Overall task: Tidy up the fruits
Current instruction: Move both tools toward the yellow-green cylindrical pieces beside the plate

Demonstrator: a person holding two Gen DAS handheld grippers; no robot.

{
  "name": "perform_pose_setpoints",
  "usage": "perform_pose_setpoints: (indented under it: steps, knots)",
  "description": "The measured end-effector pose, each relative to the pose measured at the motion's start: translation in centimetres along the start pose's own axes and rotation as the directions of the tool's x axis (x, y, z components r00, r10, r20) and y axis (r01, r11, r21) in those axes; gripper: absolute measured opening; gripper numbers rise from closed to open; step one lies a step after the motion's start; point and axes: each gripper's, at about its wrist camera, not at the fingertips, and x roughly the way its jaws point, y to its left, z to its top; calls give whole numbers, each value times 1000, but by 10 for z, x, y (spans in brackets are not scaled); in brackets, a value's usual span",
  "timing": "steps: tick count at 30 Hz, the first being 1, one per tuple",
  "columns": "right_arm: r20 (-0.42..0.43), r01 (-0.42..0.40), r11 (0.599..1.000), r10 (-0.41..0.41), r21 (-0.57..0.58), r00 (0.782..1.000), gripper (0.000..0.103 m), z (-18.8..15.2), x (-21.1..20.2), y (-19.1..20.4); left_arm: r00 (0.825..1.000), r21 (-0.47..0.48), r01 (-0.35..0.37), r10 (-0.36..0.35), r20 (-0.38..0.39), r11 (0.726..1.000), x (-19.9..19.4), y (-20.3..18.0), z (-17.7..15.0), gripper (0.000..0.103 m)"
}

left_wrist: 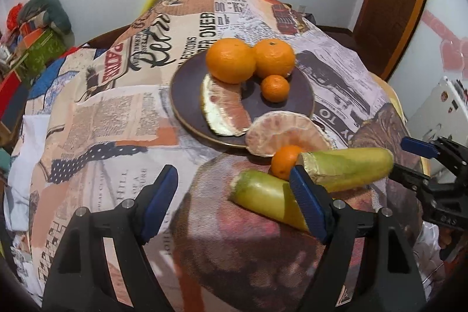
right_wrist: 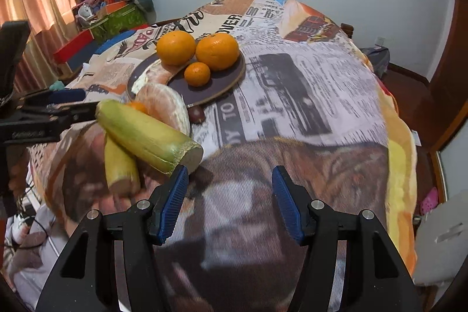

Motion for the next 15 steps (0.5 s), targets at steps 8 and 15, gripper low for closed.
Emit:
perform_pose_setpoints:
  steps: [8, 15]
  knots:
    - [-35, -46, 998, 48, 34, 998, 57, -22, -6, -10, 1000, 39, -8, 9, -26, 999, 12, -22, 2, 79]
    - [-15, -68, 996, 69, 59, 998, 57, -24, -13, -12, 1000, 1, 22, -22, -16, 1000, -7, -23, -6, 82]
